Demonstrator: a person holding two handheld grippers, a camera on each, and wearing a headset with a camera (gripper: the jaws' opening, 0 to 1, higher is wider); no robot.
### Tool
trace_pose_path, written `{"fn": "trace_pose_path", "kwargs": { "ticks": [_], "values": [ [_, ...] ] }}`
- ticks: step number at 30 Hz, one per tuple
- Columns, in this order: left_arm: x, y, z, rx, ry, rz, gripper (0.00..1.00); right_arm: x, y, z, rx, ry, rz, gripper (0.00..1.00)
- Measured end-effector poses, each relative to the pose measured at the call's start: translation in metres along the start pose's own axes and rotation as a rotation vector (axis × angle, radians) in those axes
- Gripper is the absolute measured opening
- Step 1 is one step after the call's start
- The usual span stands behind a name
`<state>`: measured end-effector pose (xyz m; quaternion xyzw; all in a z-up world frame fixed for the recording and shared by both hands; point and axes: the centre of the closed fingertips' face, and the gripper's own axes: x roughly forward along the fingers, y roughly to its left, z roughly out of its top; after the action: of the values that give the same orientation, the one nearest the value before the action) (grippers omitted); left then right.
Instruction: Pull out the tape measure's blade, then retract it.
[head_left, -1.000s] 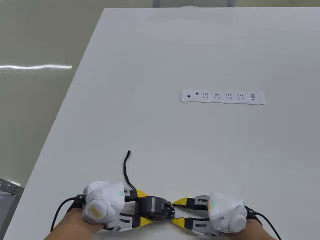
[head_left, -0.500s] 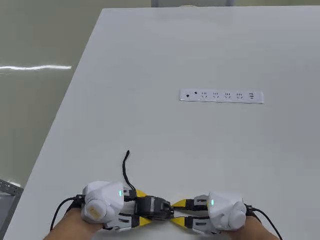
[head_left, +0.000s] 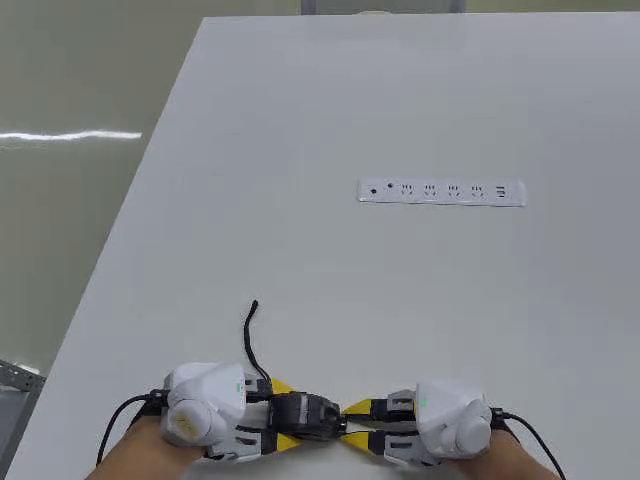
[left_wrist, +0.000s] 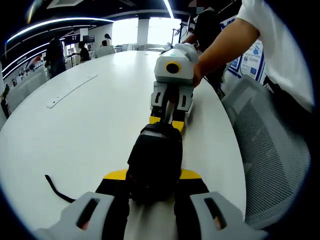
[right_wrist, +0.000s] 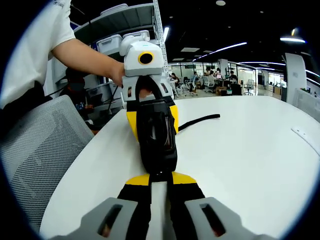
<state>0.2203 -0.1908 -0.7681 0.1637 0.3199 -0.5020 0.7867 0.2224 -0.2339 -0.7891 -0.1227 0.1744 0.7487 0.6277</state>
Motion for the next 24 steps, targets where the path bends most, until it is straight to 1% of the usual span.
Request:
{"fn": "trace_pose_path", "kwargs": {
  "ticks": [11,19,24],
  "values": [
    [-0.0003,-0.0003,0.0000,0.001,0.001,0.001,0.30,-0.0016,0.0001,0.0007,0.004,-0.004,-0.005,0.11],
    [-0.0010,-0.0014,0.0007,0.019,0.000,0.002,0.30,-0.0030,0.0016,0.0005,0.006,-0.008,-0.018,0.11],
    [-0.0008,-0.0006,0.0001,0.014,-0.005,0.001,0.30,-0.0037,0.0014,0.0011,0.014,-0.008,-0.022,0.11]
  ]
}}
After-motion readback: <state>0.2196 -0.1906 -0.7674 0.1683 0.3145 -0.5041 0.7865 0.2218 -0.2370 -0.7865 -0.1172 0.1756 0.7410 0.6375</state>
